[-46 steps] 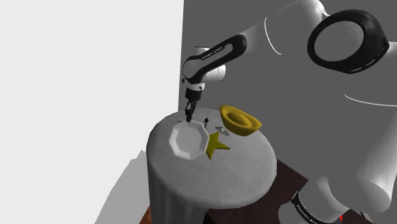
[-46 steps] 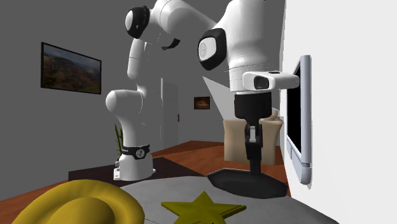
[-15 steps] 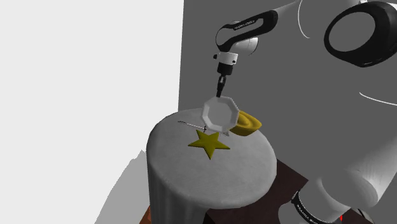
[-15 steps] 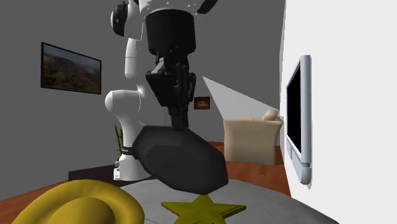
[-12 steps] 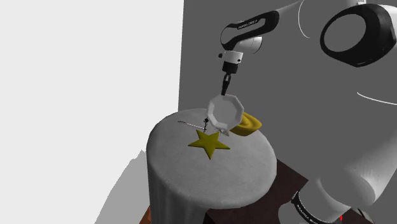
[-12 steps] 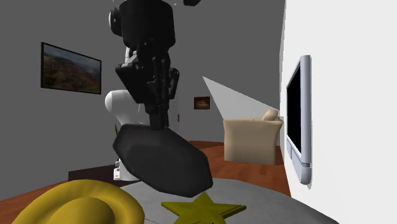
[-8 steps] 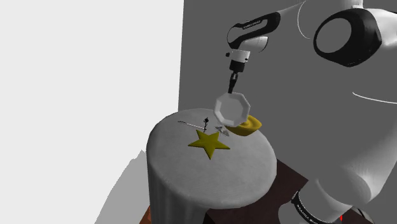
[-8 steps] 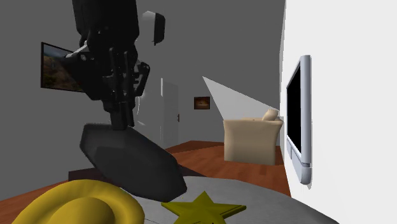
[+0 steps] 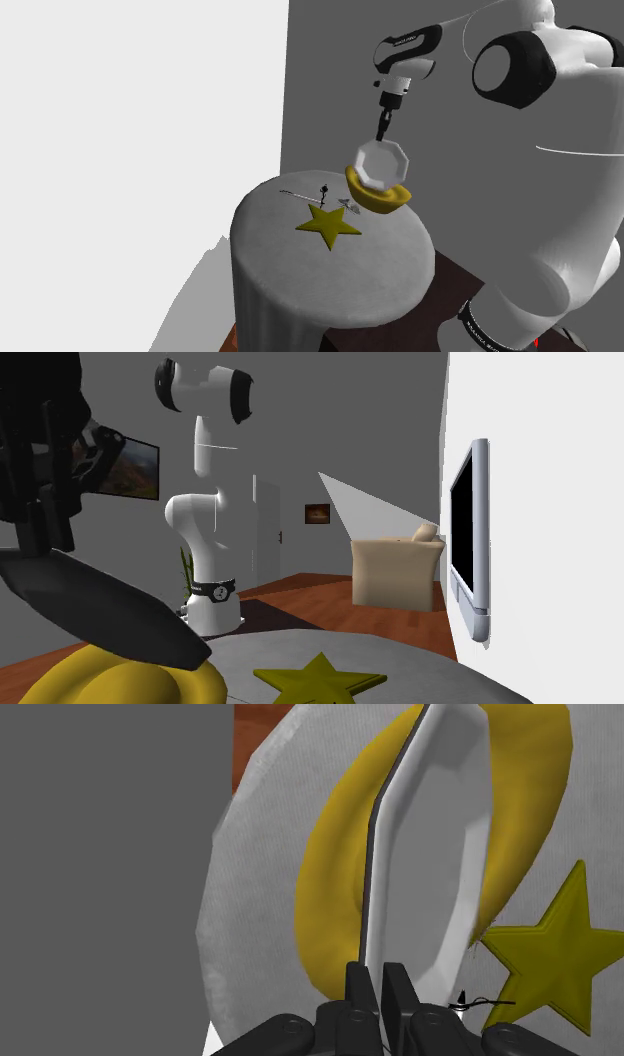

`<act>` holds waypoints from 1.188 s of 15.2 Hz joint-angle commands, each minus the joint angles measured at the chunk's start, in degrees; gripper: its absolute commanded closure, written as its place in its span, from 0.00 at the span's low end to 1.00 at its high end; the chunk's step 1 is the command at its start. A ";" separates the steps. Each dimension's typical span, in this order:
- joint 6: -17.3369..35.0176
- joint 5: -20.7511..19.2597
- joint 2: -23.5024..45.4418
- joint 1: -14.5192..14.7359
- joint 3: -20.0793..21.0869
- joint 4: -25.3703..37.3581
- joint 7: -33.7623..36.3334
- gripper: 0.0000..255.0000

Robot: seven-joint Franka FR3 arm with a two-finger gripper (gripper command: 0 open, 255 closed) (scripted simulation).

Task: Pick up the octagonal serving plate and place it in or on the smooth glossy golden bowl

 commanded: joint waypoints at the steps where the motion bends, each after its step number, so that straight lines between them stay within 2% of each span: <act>1: 0.97 0.21 0.66 -0.39 -0.08 -0.47 -0.78 1.00; 15: 10.14 1.86 4.10 -0.48 0.57 -6.51 -2.50 1.00; 16: 9.28 1.68 3.72 -0.40 0.52 -6.01 -2.24 1.00; 17: 9.28 1.68 3.72 -0.40 0.52 -6.01 -2.24 0.00; 18: 12.23 0.18 0.44 1.21 0.18 -10.69 -0.88 0.00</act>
